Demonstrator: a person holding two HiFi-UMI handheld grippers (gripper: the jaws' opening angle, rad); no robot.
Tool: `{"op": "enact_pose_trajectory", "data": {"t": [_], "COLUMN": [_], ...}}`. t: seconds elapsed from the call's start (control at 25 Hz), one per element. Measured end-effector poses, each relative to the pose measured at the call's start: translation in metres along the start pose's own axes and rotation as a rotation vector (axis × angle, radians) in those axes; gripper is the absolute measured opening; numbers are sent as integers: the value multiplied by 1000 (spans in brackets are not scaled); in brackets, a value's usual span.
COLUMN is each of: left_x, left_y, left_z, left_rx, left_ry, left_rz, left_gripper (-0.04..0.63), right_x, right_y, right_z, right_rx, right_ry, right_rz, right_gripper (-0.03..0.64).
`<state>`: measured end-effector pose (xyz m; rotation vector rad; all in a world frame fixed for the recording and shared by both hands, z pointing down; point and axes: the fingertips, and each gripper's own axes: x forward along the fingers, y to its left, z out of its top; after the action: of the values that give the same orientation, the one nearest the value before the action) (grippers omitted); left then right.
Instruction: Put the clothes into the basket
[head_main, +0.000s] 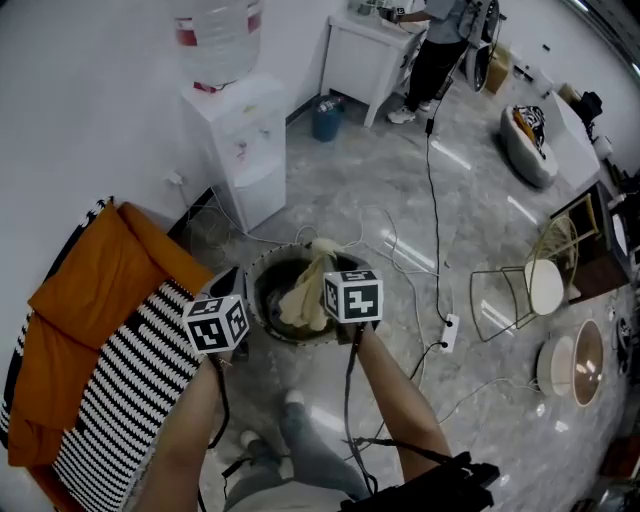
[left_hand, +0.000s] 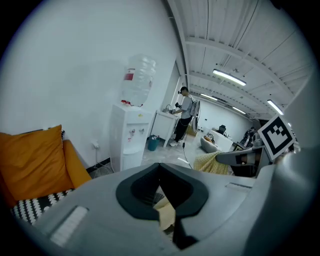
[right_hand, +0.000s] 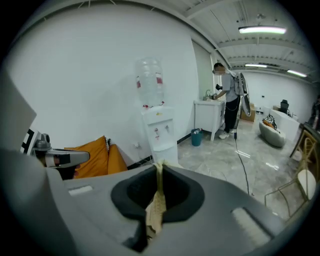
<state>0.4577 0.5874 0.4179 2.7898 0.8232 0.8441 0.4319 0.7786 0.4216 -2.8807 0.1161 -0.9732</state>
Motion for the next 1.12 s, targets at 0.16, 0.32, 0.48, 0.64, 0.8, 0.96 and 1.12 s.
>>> {"op": "enact_pose_trajectory", "data": {"t": [0.16,0.32,0.48,0.64,0.8,0.96,1.12], "left_x": [18,28,41,44,42,38,27], "left_y": [15,29,40,46,50,47,42], "left_z": [-21,-37,-43,-47,-49,-50,-43], "left_rx": [-25,-43,-45,-33,-45,-45,-24], "left_ry": [45,83,106,119,125,124,110], "left_rz": [16,37,43,55,69,72,67], "left_gripper": [-6,-6,-6,-6,-6,-6,-6], "right_x": [37,62,82,88,87,81,61], "right_y": [-1,1,-6,-19,-23,-23,-29], "right_z": [-33,-59,-78,-86,-82,-80,-72], "right_rx": [13,39,62,70,91,102,104], "right_ry": [93,165,257,288,276,249,192], "right_rz": [16,29,0,-49,-47,-43,-63], "right_gripper": [11,11,20,109,109,109,109]}}
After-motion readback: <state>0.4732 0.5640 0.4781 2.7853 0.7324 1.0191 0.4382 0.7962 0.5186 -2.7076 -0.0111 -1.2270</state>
